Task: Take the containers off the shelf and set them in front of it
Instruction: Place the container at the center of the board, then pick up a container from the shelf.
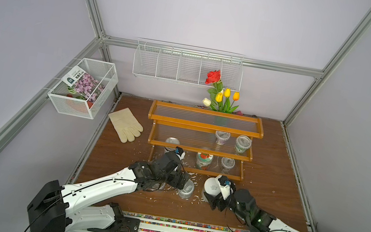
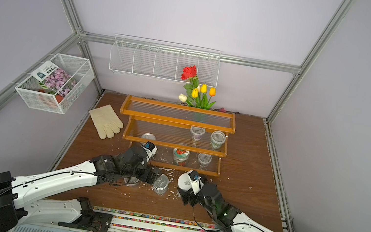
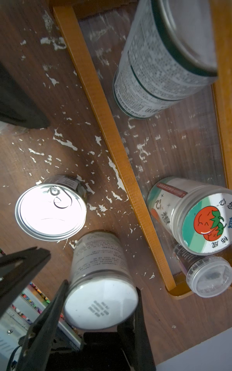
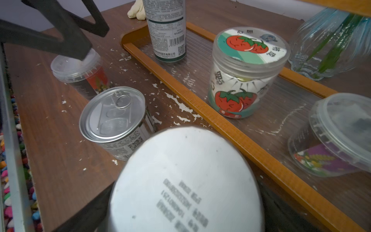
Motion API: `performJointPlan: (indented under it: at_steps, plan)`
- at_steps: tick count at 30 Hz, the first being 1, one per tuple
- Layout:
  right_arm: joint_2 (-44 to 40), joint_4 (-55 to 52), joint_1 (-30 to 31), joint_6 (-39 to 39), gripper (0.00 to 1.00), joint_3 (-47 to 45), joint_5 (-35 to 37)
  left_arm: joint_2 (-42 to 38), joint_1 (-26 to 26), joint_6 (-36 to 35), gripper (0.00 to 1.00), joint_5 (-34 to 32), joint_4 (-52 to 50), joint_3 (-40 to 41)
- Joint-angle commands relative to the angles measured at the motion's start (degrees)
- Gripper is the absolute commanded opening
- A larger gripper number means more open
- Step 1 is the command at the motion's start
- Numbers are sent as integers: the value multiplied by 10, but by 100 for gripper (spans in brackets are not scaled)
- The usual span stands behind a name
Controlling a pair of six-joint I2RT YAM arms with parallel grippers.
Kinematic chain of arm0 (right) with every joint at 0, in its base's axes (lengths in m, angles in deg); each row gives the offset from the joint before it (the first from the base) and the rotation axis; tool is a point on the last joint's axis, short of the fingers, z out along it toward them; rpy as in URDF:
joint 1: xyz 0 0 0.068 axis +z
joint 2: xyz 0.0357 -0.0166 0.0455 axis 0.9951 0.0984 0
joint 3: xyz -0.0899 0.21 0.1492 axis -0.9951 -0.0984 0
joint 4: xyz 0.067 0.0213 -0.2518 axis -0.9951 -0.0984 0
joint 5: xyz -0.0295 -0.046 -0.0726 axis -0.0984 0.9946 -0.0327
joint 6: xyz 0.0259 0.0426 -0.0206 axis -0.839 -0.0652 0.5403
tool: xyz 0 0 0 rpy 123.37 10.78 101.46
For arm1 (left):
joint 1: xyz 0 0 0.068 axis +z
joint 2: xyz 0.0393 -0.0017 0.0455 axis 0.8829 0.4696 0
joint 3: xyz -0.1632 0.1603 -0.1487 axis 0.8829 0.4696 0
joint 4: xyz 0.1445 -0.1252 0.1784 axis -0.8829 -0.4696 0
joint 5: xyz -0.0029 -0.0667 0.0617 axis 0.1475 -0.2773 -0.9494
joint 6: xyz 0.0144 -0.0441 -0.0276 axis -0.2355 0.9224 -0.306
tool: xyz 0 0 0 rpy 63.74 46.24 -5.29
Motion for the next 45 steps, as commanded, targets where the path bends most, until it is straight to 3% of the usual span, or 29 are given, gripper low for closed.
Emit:
performJointPlan:
  at_steps: [1, 13, 21, 24, 30, 35, 45]
  plan:
    - [-19, -27, 3, 10, 98, 2, 29, -11, 8, -22, 97, 2, -16, -18]
    - [-70, -105, 3, 14, 99, 56, 4, -28, 42, -49, 97, 15, -28, -28]
    - [-116, -167, 3, 20, 98, 123, 32, -58, 122, -94, 98, 52, -32, -35]
    - [-86, -141, -8, 23, 98, 157, 84, -67, 163, -110, 98, 69, -21, -38]
    - [1, -27, -113, 5, 97, 212, 47, -79, 231, -129, 98, 106, -2, -40]
    - [85, 41, -136, 22, 97, 263, 27, -90, 256, -131, 98, 122, 10, -29]
    - [223, 150, -155, 19, 96, 298, 96, -100, 266, -127, 98, 127, 22, -6]
